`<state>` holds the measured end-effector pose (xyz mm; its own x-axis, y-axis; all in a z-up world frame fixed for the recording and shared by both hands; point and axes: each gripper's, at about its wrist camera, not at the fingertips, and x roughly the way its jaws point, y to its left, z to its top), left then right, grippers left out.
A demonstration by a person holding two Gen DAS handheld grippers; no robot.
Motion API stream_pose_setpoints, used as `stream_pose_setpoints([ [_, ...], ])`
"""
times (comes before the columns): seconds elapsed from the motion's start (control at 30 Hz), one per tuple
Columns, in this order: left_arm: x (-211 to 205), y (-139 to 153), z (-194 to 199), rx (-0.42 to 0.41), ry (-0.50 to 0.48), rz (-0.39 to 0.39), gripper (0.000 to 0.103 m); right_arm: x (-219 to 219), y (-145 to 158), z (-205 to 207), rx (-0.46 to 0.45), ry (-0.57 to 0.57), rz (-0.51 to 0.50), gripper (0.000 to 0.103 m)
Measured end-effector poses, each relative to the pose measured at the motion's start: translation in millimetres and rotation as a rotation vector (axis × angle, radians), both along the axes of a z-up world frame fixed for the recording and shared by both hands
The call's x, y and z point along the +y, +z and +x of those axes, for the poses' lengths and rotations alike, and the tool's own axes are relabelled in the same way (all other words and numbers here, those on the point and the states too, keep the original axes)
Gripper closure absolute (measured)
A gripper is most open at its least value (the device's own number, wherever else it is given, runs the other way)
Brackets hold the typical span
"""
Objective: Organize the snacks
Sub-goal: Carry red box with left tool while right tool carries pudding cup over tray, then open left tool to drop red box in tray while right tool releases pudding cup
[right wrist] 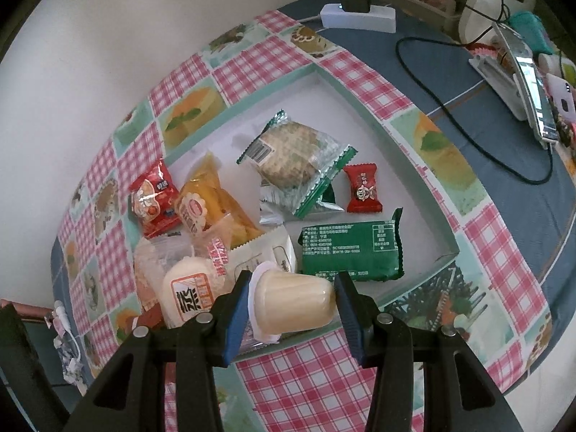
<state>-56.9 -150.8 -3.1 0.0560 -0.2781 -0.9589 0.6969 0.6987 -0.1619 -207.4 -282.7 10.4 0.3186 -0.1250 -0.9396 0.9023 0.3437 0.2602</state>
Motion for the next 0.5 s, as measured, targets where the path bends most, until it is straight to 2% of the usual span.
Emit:
stream_pose_setpoints([
  [0.5, -4.7, -6.7, 4.9, 0.012, 0.016, -0.02, 0.062, 6.6, -3.1, 15.4, 0.026, 0.039, -0.004, 0.054],
])
